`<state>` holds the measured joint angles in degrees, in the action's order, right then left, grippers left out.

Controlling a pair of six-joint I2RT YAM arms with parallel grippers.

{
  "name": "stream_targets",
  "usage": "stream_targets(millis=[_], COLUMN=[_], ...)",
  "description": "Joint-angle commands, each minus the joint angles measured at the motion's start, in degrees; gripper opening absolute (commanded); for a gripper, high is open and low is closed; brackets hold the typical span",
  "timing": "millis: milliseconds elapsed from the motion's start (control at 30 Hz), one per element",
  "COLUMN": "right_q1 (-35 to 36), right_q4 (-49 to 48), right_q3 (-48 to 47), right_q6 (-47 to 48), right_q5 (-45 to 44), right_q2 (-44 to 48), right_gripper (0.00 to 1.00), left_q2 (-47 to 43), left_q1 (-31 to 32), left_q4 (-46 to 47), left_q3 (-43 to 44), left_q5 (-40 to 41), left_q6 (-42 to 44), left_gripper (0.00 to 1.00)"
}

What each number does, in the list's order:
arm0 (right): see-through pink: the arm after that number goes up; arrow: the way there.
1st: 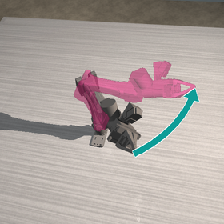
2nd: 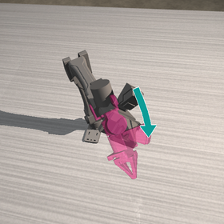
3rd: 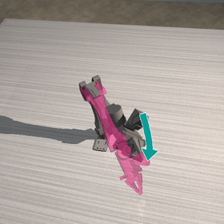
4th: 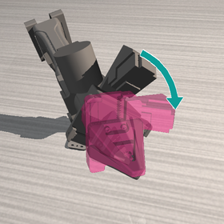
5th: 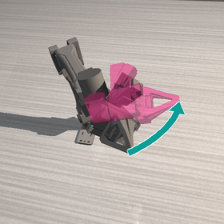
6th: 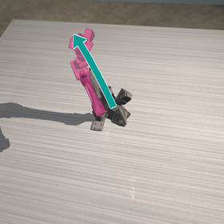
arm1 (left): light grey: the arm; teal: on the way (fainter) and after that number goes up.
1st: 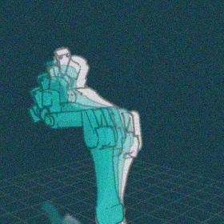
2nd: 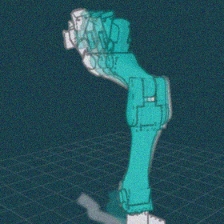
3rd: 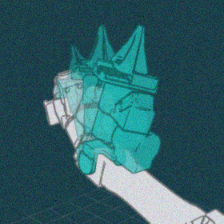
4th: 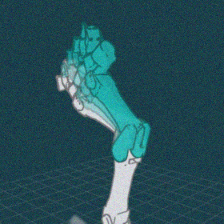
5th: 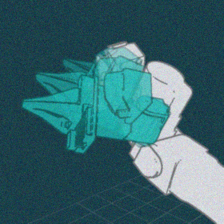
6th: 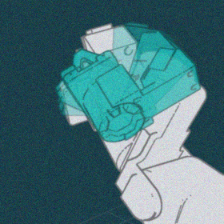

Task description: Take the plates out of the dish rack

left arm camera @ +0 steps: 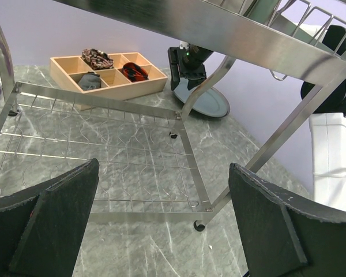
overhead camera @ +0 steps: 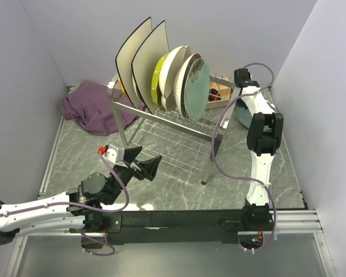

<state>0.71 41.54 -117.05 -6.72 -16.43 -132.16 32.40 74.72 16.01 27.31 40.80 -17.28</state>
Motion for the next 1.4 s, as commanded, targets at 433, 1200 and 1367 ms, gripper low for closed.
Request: stream_targets(millis=[433,1200,1367], right_q1=[-2.4,-3.8,-3.8], right_q4=[-1.0,-3.7,-4.8], right_q3=[-2.4,3.3,7.2], right_q6=[0.7,-7.9,-8.9], right_q5=[-2.7,22.0,24.8], right_q2=[-1.4,19.1,23.5], right_gripper=[0.60,0.57,0.60], left_q2=[-0.1,-0.5,-0.1], left_q1=[0.2,0.2,0.2], left_q4=[1.5,1.6,1.6], left_q3=[0.4,0.2,0.2], left_q5=[-0.5,-0.3,0.1], left_q6=[0.1,0.2,0.3], left_gripper=[0.99,0.99,0.99])
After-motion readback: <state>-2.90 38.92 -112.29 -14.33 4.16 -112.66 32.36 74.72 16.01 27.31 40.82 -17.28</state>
